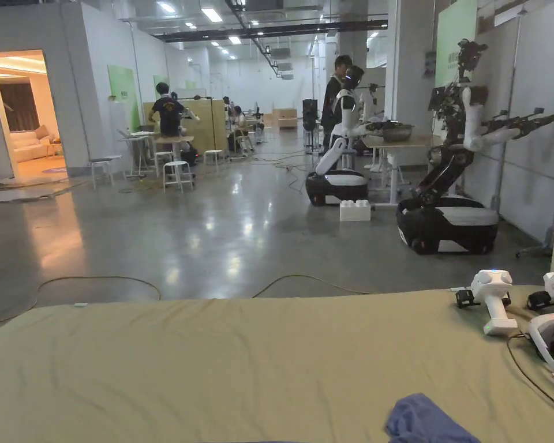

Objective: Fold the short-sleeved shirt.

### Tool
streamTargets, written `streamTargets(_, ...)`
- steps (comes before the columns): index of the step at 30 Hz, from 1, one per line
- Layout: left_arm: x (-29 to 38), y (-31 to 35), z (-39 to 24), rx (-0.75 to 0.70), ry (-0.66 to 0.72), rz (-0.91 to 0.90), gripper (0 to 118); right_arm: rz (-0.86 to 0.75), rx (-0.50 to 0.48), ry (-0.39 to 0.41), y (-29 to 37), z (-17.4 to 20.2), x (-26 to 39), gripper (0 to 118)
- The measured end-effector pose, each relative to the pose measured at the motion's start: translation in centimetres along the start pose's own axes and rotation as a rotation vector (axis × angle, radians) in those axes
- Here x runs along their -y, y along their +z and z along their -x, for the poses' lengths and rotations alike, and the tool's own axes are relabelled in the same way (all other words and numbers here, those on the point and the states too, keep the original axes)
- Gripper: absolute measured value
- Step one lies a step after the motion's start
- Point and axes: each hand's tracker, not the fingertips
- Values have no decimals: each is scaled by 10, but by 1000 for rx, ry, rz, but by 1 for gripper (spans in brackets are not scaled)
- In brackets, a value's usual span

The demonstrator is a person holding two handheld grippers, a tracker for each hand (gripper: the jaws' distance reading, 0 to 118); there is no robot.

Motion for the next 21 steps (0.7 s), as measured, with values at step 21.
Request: streamTargets(21, 23, -13, 0, 73, 159, 79, 0, -44, -36, -52, -3, 0, 10, 0)
